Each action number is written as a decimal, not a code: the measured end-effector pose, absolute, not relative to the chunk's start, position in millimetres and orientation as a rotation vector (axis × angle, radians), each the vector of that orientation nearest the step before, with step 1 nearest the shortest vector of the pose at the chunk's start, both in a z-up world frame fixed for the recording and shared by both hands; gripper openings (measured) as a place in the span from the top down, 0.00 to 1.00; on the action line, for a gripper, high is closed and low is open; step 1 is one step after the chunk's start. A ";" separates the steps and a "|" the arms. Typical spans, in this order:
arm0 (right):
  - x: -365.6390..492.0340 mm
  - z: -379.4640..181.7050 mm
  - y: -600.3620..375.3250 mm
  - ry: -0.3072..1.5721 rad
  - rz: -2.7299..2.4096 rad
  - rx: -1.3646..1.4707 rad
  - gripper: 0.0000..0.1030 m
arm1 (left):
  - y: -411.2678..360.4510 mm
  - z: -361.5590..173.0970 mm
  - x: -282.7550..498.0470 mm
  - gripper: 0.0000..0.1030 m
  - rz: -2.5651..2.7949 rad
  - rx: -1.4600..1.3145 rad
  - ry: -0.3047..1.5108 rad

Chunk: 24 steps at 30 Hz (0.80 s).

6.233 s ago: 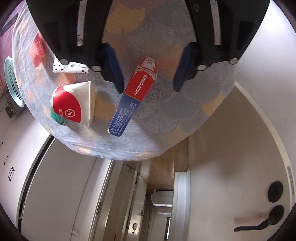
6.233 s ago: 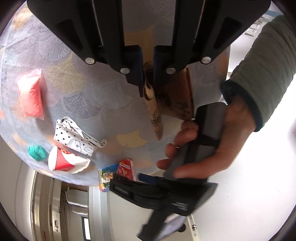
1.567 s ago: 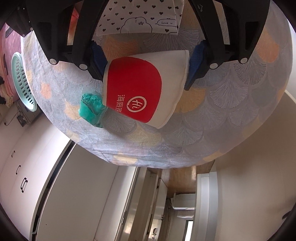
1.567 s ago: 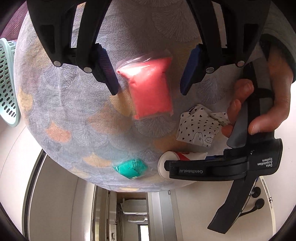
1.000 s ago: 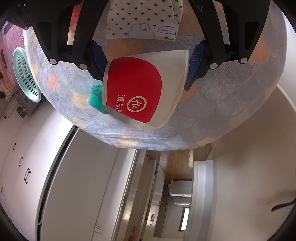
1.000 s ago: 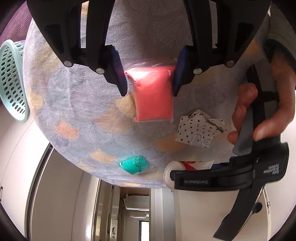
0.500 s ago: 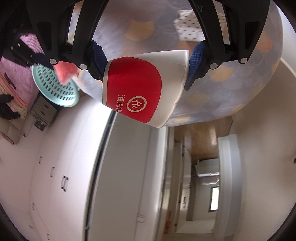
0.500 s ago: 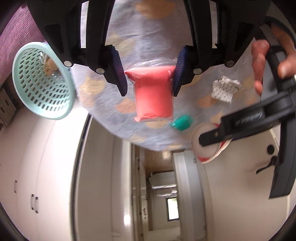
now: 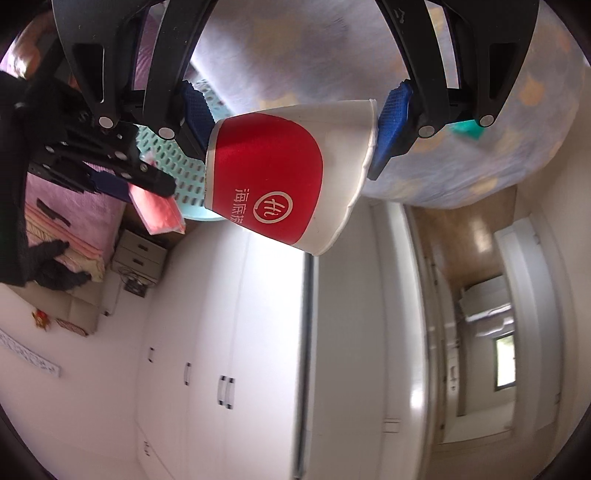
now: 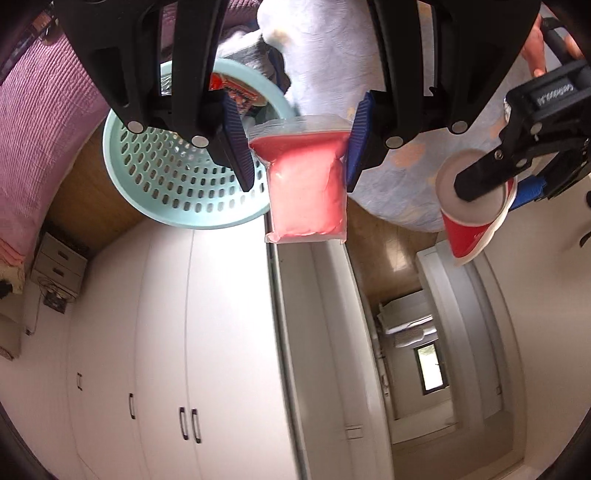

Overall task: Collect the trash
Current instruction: 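Carry the cup and pink packet over the basket and open both tools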

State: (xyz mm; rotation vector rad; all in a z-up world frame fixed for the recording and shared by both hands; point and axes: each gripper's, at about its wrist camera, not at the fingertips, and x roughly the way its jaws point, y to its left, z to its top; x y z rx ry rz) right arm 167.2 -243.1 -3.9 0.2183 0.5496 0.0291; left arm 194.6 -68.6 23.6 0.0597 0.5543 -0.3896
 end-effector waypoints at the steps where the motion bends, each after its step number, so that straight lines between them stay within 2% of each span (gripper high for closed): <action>1: 170.6 -6.7 -254.3 0.555 0.010 0.235 0.56 | -78.9 20.9 198.3 0.30 -0.410 0.066 0.564; 13: 206.6 -55.0 -338.2 0.662 -0.141 0.349 0.56 | -171.9 -29.8 242.5 0.30 -0.511 0.167 0.684; 24: 223.6 -90.7 -374.9 0.736 -0.170 0.448 0.55 | -198.6 -67.3 273.6 0.30 -0.526 0.160 0.778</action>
